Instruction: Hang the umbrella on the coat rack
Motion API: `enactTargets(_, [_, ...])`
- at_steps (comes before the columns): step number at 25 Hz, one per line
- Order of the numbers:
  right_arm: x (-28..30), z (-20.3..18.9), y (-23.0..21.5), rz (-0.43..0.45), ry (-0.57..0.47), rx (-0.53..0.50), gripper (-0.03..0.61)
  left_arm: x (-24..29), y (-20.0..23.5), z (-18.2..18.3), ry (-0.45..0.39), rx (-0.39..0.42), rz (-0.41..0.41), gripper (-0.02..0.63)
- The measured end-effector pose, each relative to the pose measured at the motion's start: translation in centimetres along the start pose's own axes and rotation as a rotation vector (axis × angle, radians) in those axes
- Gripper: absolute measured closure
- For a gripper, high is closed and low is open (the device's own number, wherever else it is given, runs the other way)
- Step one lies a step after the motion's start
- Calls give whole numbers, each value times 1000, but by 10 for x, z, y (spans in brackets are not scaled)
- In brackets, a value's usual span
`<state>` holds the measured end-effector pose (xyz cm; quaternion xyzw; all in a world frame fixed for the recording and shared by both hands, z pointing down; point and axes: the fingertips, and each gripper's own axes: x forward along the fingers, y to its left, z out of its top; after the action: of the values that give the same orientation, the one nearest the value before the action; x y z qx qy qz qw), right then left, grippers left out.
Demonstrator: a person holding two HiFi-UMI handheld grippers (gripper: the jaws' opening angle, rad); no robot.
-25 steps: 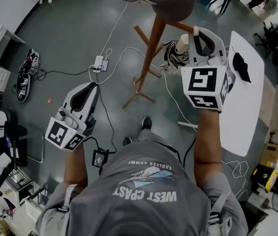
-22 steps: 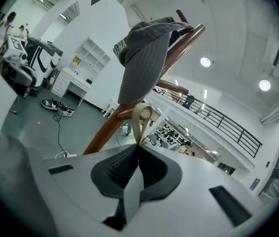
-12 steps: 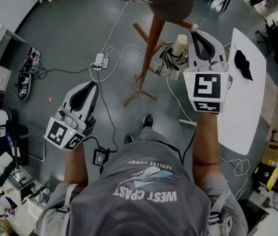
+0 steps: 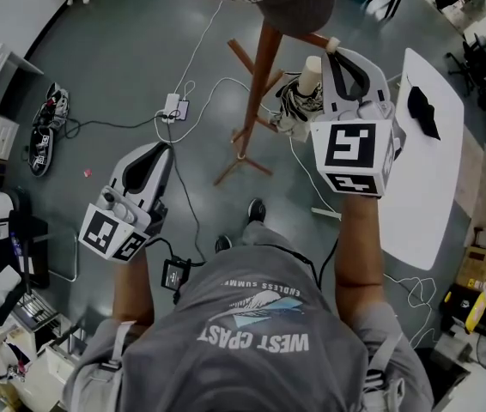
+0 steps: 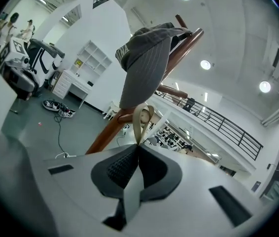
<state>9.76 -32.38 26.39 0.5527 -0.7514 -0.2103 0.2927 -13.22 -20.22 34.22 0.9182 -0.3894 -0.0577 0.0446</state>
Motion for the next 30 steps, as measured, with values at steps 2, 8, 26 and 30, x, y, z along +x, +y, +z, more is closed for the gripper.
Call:
enactTargets(2, [-1, 3, -3, 2, 10, -25, 548, 0, 0, 0, -1, 1, 2, 577])
enactTargets(8, [6, 5, 6, 43, 62, -71, 548, -1, 1, 3, -10, 1, -1, 577])
enactTargets(26, [7, 12, 13, 88, 78, -136, 548, -1, -7, 0, -11, -2, 3, 577])
enactTargets(30, [11, 6, 23, 119, 100, -133, 548, -2, -5, 1, -14, -2, 1, 577])
